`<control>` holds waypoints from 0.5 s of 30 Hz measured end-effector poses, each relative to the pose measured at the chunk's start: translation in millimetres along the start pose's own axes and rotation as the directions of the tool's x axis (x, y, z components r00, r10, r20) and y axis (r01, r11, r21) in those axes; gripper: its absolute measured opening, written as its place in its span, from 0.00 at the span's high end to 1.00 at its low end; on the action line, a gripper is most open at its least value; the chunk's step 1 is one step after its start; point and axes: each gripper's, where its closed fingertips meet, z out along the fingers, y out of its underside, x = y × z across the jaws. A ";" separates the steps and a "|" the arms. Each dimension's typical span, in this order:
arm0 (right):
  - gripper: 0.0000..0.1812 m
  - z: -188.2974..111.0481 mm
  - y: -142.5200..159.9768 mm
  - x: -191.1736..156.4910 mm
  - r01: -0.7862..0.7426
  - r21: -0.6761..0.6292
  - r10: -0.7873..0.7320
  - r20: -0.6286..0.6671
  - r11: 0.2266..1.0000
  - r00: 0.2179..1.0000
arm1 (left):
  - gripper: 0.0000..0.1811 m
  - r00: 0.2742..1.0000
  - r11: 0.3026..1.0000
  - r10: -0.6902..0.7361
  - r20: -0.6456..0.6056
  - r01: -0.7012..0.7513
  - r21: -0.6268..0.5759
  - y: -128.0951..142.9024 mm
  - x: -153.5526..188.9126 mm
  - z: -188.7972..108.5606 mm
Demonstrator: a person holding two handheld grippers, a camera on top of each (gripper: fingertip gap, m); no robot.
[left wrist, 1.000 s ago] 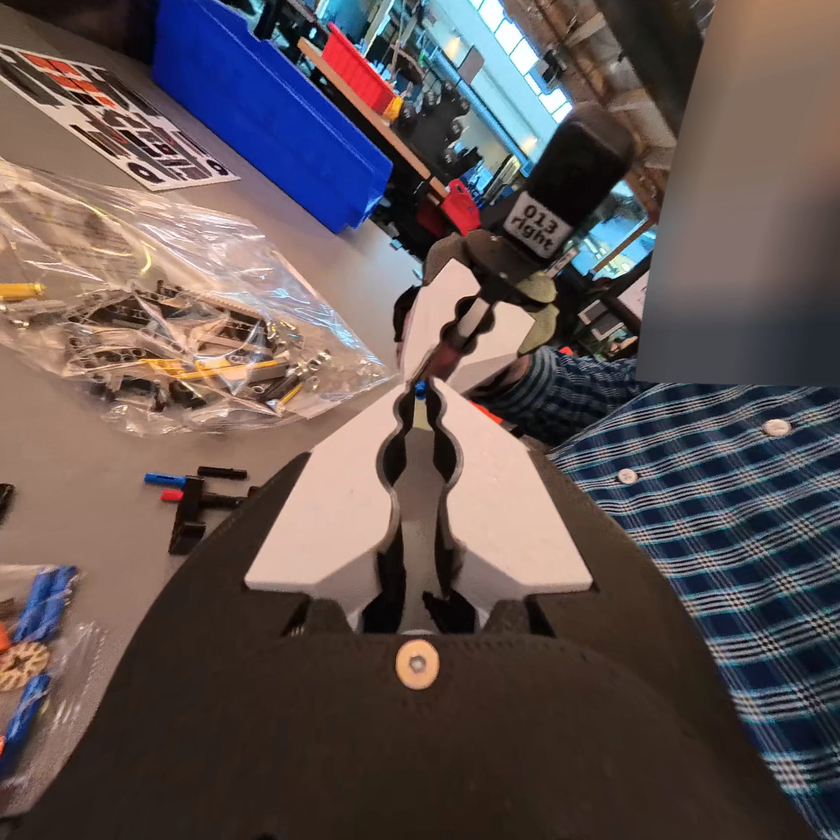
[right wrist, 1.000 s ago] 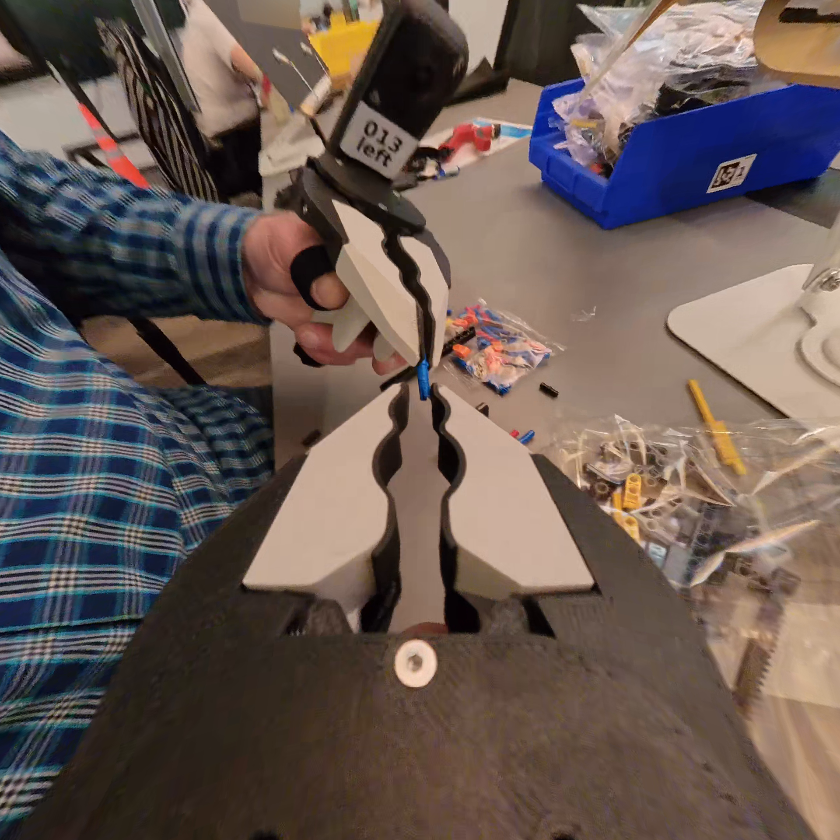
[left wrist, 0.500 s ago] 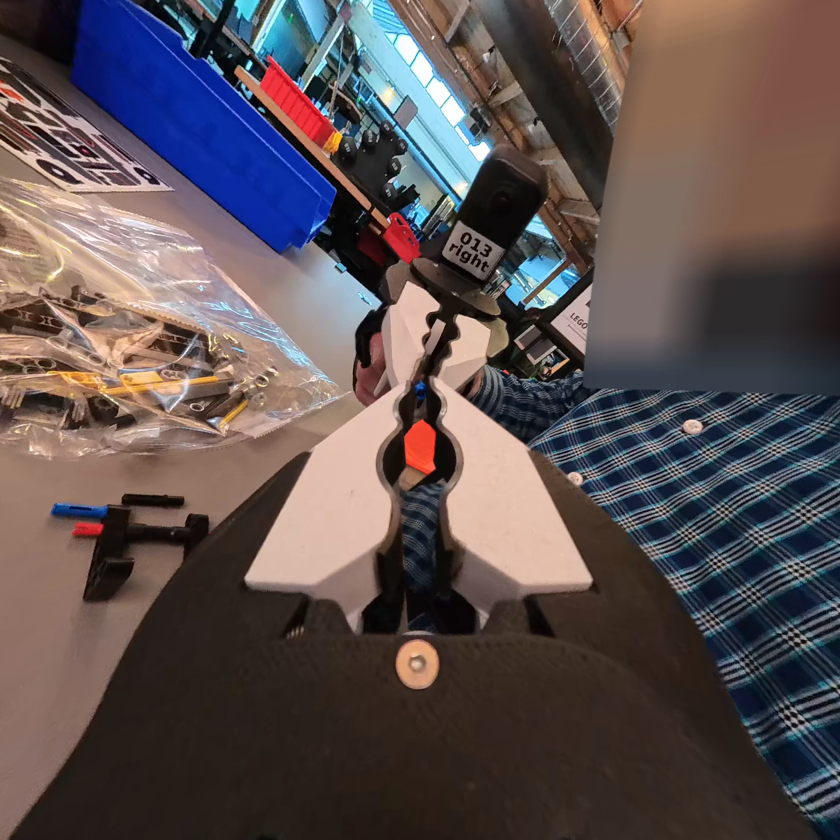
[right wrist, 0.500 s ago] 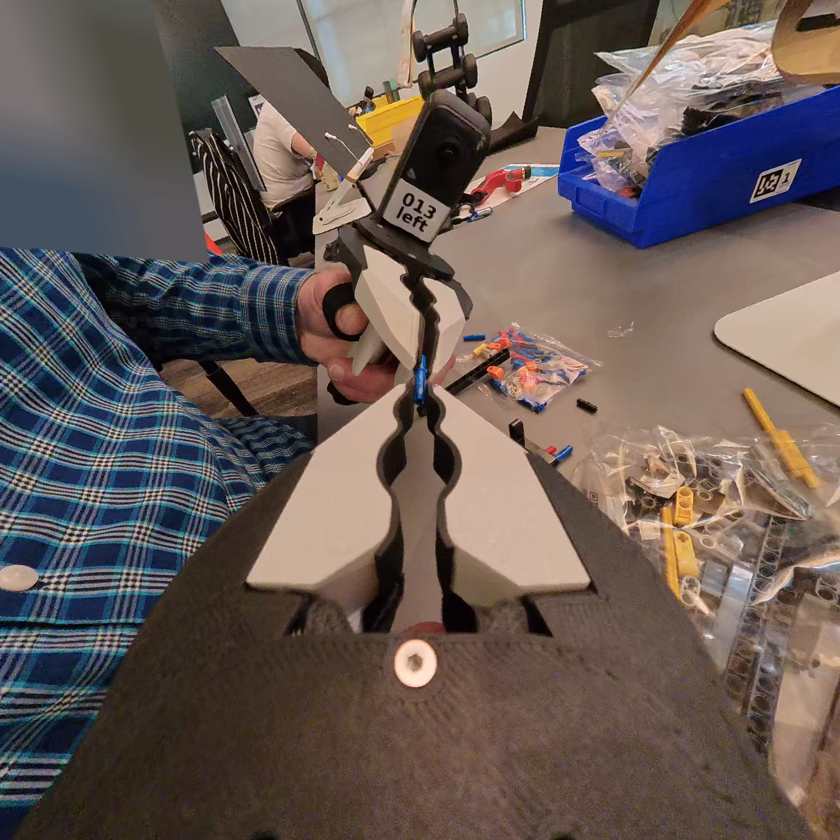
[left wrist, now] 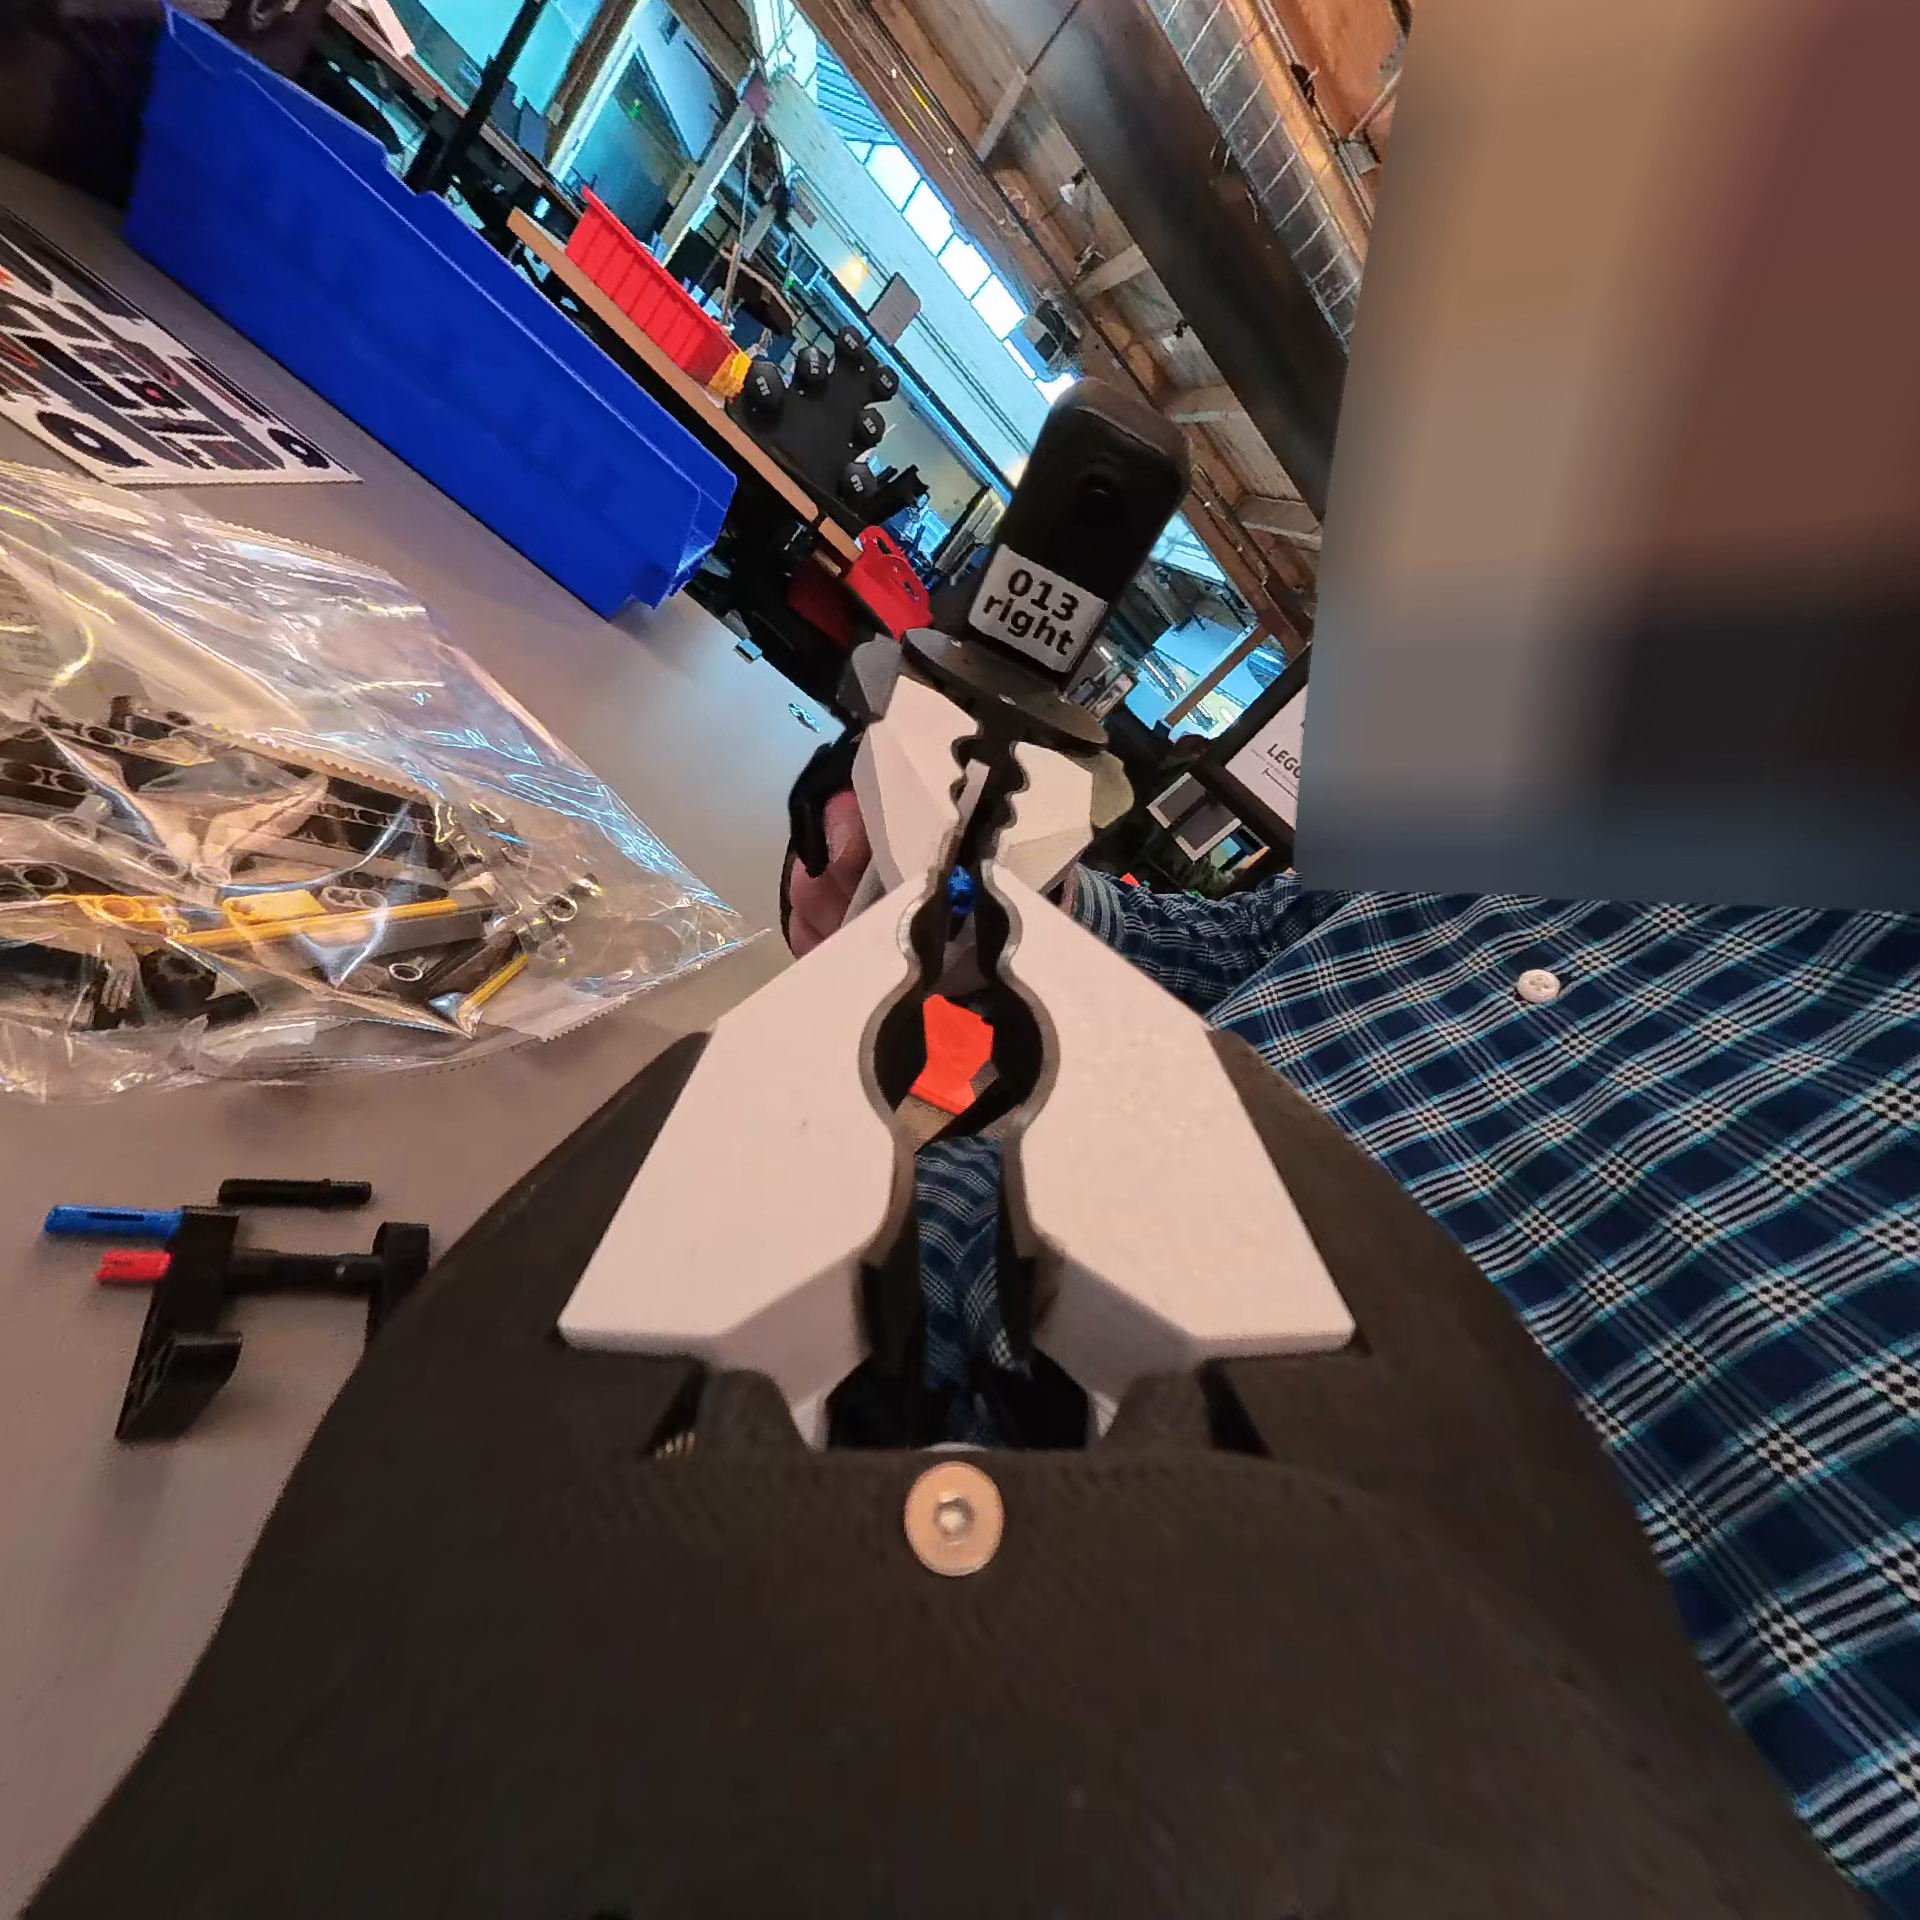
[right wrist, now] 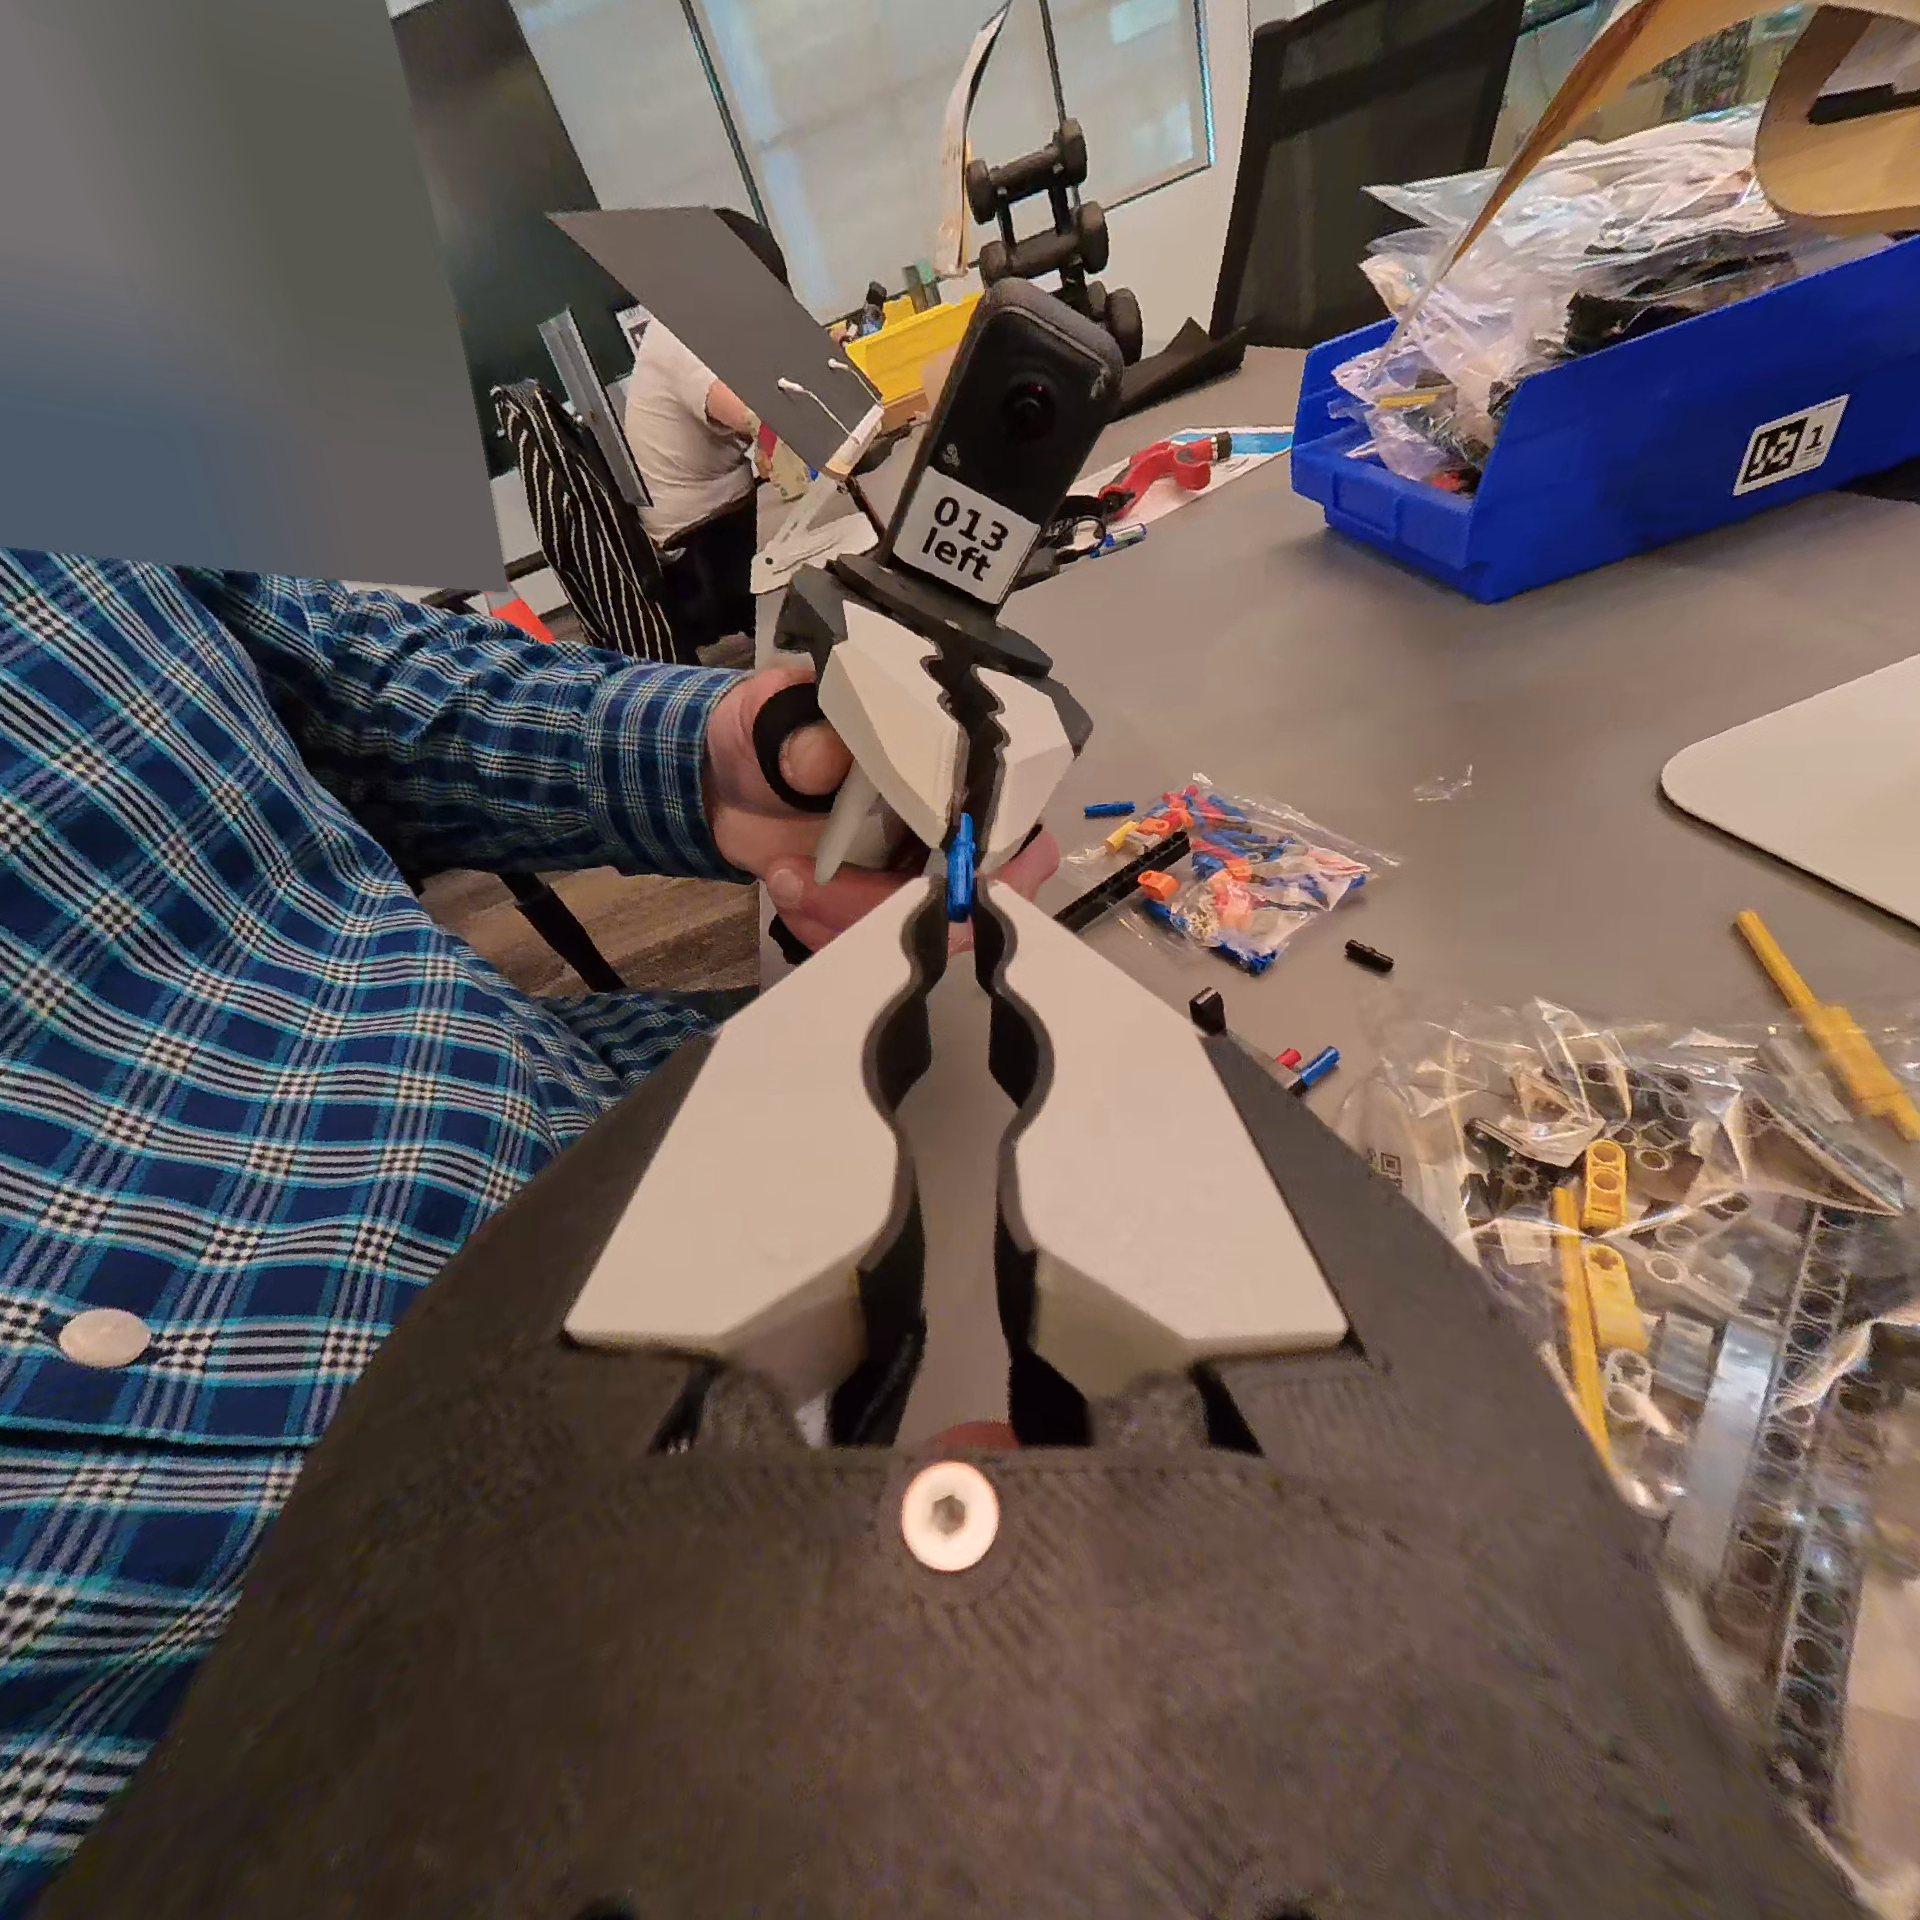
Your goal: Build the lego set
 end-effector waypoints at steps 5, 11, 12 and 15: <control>1.00 -1.6 0.4 -1.5 -0.029 0.008 0.029 0.018 1.000 0.999 | 0.99 1.000 1.000 0.016 0.003 -0.016 -0.011 1.5 1.0 1.6; 1.00 -10.0 18.8 13.8 0.000 -0.095 -0.008 -0.083 0.995 0.997 | 0.78 0.945 0.973 0.207 0.255 -0.171 -0.157 5.2 -26.6 -9.0; 1.00 -12.1 25.1 17.8 0.008 -0.124 -0.022 -0.106 0.992 0.994 | 0.74 0.900 0.950 0.285 0.330 -0.219 -0.223 6.3 -37.1 -13.7; 1.00 -15.9 35.1 20.9 0.000 -0.151 -0.019 -0.122 0.989 0.992 | 0.64 0.672 0.774 0.592 0.444 -0.321 -0.545 17.9 -71.0 -27.6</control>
